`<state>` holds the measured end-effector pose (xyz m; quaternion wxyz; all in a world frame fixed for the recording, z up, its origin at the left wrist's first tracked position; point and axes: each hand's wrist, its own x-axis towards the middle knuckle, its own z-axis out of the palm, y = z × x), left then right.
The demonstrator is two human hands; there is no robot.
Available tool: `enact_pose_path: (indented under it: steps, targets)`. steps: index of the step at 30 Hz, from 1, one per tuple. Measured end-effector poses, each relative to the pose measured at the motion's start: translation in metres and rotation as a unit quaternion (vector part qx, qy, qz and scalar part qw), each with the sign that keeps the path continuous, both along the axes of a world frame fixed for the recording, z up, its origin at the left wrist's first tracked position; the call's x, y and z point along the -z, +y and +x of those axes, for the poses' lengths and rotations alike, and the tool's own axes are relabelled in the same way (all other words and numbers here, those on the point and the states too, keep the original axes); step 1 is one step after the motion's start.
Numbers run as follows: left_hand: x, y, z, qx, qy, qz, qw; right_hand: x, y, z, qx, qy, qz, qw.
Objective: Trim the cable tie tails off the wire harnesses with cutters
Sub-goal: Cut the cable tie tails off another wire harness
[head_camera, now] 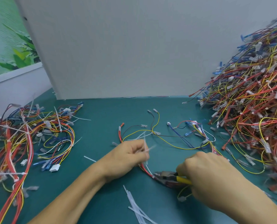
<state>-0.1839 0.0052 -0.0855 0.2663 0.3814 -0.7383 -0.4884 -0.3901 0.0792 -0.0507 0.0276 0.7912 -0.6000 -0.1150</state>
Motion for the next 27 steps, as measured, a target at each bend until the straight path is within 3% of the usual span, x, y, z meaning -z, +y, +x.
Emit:
enact_pose_path:
  steps: [3,6,9,13,15,16,18,20,24,27]
  targets:
    - [-0.002,-0.005,0.008,-0.056,0.199,0.137,0.969,-0.003,-0.005,-0.011,0.047,-0.099,-0.027,0.994]
    - [-0.005,-0.011,0.022,-0.055,0.359,0.184,0.913,-0.007,-0.010,-0.017,0.083,-0.191,-0.038,0.977]
    - [-0.010,-0.015,0.032,-0.083,0.423,0.183,0.883,-0.007,-0.016,-0.012,0.084,-0.212,-0.042,0.973]
    - [-0.013,-0.025,0.039,-0.176,0.427,0.210,0.862,-0.001,-0.034,0.008,0.084,-0.198,-0.023,0.976]
    - [-0.016,-0.032,0.041,-0.256,0.380,0.194,0.867,0.001,-0.047,0.020,0.084,-0.185,-0.012,0.979]
    - [-0.017,-0.035,0.042,-0.294,0.323,0.142,0.889,0.002,-0.053,0.026,0.081,-0.175,-0.011,0.981]
    - [-0.013,-0.041,0.046,-0.336,0.097,-0.054,0.935,0.003,-0.061,0.038,0.073,-0.157,-0.011,0.985]
    - [-0.010,-0.044,0.046,-0.300,-0.079,-0.231,0.922,0.004,-0.065,0.048,0.062,-0.142,-0.015,0.988]
    - [-0.002,-0.042,0.031,-0.158,-0.163,-0.333,0.915,0.010,-0.057,0.062,0.033,-0.116,-0.019,0.993]
    - [0.004,-0.041,0.028,-0.089,-0.209,-0.309,0.924,0.016,-0.046,0.064,0.012,-0.108,-0.023,0.994]
